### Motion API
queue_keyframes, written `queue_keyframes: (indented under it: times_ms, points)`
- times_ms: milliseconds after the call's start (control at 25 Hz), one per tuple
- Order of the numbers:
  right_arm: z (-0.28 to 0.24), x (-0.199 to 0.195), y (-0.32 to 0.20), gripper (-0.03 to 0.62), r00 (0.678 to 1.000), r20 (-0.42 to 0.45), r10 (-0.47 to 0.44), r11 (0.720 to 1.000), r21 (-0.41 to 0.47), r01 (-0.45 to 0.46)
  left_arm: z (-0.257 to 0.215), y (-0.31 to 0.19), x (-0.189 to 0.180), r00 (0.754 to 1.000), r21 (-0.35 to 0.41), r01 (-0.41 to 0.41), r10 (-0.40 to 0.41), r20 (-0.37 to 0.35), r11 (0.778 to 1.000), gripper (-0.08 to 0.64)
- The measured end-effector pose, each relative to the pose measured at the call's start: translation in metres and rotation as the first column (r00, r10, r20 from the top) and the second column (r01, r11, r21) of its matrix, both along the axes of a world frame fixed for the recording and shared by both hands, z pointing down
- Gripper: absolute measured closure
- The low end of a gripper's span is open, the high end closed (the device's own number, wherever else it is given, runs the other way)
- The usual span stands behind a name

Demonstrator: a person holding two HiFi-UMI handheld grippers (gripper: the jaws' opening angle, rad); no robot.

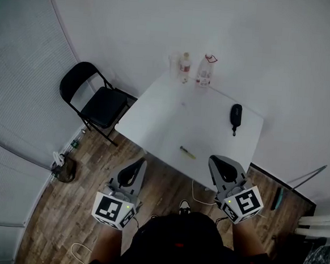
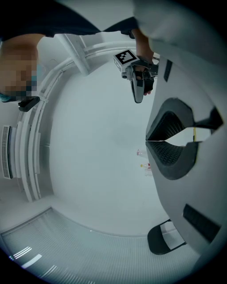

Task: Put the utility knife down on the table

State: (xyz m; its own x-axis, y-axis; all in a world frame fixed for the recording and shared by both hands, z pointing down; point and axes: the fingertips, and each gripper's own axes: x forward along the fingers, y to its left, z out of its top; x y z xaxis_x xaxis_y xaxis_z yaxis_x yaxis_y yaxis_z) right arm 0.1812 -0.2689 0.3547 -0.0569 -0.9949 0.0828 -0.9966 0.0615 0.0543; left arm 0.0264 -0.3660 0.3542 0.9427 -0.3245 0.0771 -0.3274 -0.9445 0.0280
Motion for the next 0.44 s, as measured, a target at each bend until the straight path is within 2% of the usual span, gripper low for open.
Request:
queue_keyframes:
  times_ms: [440]
  points:
    - [0.0045,0.0018,-0.0065,0.569,1.0,0.007,-0.019,0.999,-0.027,0.019,0.0041,-0.0015,0.0014,1.0,-0.006,0.01,-0.01,0.016,1.0,0.535]
